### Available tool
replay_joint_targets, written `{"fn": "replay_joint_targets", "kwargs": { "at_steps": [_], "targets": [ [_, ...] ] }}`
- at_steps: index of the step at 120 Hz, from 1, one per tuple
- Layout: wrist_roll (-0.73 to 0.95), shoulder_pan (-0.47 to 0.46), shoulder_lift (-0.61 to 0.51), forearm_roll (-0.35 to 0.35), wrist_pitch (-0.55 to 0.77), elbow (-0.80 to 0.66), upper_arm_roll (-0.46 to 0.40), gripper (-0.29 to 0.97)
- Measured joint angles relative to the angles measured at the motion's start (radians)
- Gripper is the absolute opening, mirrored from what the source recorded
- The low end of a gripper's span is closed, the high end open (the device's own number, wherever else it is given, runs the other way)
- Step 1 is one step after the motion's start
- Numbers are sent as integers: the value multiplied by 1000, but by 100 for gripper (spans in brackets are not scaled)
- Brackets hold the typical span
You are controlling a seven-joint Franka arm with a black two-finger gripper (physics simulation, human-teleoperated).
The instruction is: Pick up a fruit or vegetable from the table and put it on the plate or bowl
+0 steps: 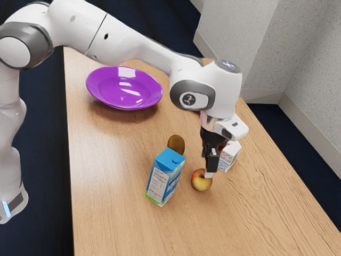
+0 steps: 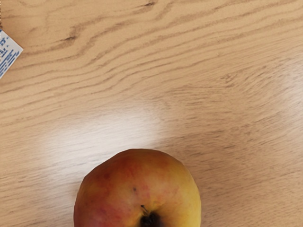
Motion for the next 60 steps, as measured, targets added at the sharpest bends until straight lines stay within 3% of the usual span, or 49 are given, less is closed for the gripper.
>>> {"fn": "replay_joint_targets", "kwargs": {
  "at_steps": [60],
  "targets": [
    [-20,-11,33,-23,14,-29,29,68]
  ]
}}
